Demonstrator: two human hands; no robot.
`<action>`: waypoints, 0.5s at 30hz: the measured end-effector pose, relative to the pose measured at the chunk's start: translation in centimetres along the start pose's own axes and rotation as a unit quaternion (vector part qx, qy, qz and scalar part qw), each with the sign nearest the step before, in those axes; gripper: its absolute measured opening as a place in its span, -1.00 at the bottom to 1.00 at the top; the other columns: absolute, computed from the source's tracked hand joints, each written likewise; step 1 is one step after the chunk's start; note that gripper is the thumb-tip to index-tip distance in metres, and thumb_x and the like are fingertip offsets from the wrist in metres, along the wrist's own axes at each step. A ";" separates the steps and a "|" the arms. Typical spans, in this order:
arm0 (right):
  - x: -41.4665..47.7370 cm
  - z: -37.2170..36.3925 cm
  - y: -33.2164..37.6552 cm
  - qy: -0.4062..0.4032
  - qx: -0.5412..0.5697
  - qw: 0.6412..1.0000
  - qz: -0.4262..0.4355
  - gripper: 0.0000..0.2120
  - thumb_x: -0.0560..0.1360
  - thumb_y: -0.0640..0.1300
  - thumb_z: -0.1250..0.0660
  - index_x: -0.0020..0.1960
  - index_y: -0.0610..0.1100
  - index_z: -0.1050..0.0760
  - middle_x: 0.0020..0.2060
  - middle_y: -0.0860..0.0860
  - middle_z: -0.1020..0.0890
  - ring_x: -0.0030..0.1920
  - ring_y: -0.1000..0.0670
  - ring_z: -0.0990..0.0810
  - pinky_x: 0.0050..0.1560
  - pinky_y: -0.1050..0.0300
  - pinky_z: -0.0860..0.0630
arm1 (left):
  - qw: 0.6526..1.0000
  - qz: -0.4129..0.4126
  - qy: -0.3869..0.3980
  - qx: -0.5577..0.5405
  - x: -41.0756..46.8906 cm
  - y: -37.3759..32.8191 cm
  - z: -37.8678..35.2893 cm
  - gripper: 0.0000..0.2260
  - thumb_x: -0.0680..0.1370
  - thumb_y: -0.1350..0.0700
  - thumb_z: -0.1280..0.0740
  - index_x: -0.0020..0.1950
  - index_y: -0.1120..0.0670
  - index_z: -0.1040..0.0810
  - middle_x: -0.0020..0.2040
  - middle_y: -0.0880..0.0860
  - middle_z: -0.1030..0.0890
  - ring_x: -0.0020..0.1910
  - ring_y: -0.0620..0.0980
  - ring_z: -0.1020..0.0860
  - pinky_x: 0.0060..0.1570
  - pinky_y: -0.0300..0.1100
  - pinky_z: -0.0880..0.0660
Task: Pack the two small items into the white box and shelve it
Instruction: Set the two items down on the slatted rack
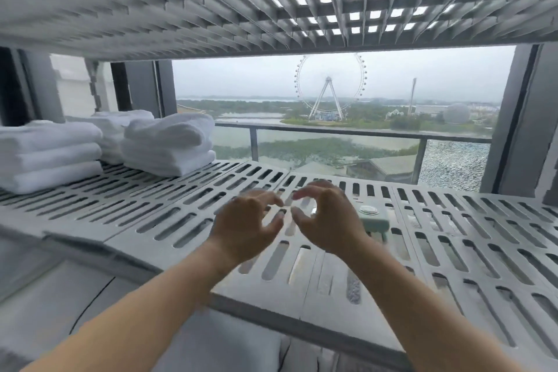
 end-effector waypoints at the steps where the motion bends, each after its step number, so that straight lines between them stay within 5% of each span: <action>1: 0.2 -0.3 1.4 -0.002 0.009 1.000 0.011 -0.81 0.41 -0.03 -0.36 0.02 0.02 -0.58 0.09 0.05 -0.56 0.11 0.01 -0.49 0.09 0.07 -0.46 | 1.000 0.010 -0.008 0.015 -0.6 0.7 1.4 -0.84 0.48 -0.02 -0.29 0.03 -0.06 -0.56 0.05 -0.06 -0.62 -0.07 -0.09 -0.57 -0.12 -0.25 -0.44; 15: -1.1 -9.5 20.0 0.033 0.118 0.984 0.127 -0.74 0.45 -0.02 -0.29 0.13 0.01 -0.53 0.12 0.05 -0.54 0.00 0.06 -0.51 -0.02 0.22 -0.39 | 0.980 0.101 -0.080 0.154 -8.9 11.0 18.6 -0.79 0.46 -0.07 -0.27 0.08 -0.11 -0.50 0.05 -0.12 -0.58 0.01 -0.05 -0.52 -0.16 -0.20 -0.34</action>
Point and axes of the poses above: each hand's wrist, its own x-axis towards the middle knuckle, its own z-axis out of the back of the hand, y = z × x, the point moved 1 cm from there along x, towards the middle knuckle
